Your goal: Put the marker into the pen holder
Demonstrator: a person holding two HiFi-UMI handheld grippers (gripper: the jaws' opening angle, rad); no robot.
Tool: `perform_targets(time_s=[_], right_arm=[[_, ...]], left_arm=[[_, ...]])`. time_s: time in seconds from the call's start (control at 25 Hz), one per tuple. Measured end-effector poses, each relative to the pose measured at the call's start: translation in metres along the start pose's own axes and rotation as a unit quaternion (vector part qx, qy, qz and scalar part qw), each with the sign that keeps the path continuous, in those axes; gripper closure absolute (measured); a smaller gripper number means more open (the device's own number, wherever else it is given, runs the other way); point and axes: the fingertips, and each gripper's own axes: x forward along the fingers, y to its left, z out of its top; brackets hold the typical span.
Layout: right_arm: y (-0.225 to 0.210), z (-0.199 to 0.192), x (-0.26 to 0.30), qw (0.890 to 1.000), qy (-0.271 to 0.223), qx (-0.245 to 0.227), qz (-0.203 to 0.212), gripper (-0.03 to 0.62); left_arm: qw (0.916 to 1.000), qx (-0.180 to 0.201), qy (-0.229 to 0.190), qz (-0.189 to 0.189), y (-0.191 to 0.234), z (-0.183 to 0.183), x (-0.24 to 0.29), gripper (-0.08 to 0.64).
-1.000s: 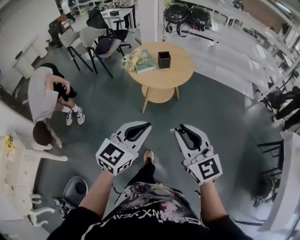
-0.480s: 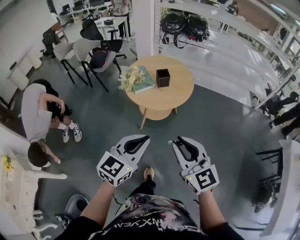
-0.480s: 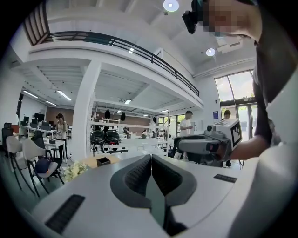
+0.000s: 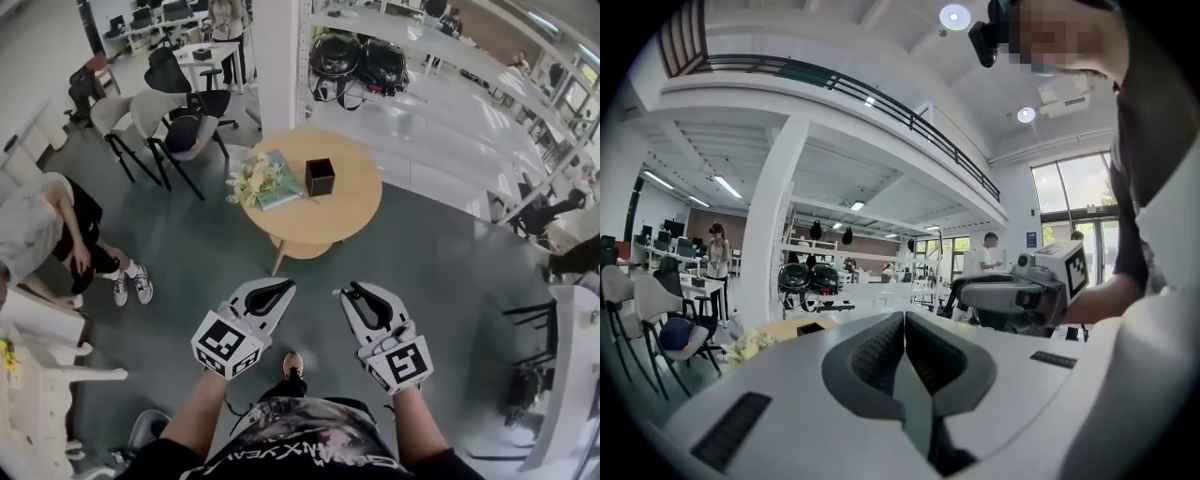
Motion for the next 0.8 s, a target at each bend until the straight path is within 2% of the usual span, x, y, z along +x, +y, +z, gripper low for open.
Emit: perform_targets(time_s=[0.8], right_arm=[[-0.013,0.006,0.048,1.000,0.002,-0.011,-0.011,0.515]], left_arm=[[0.9999,-0.002,-0.011,-0.012,0.046,0.002,0.016,0.538]])
